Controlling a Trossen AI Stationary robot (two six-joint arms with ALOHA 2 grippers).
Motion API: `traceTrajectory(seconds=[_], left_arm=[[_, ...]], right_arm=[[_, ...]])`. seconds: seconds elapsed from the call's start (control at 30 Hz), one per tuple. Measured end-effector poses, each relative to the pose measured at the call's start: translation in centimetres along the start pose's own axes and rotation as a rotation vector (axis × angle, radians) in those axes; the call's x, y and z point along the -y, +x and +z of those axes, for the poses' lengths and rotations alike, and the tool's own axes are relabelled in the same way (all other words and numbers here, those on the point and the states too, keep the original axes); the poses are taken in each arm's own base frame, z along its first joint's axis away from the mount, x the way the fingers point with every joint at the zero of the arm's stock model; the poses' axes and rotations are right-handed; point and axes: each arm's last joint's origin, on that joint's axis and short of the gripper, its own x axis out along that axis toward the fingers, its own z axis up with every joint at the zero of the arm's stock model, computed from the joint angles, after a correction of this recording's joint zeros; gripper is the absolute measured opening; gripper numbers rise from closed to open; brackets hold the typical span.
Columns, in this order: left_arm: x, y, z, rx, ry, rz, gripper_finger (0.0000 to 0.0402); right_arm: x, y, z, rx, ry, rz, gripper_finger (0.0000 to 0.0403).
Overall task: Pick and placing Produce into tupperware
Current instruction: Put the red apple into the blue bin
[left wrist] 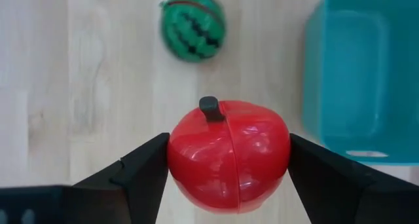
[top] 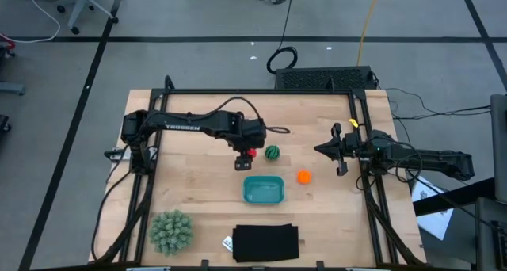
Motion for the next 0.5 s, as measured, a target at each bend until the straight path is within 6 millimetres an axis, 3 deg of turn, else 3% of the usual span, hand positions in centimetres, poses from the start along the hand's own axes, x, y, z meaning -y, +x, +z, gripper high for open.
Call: traceTrajectory(seconds=[0.5], left_arm=[[4.2,-0.1,1.7,0.169,0.101,-0.071,0.0282]], right_arm=[[0.0,0.0,0.0,0.0,0.0,0.0,0.0]])
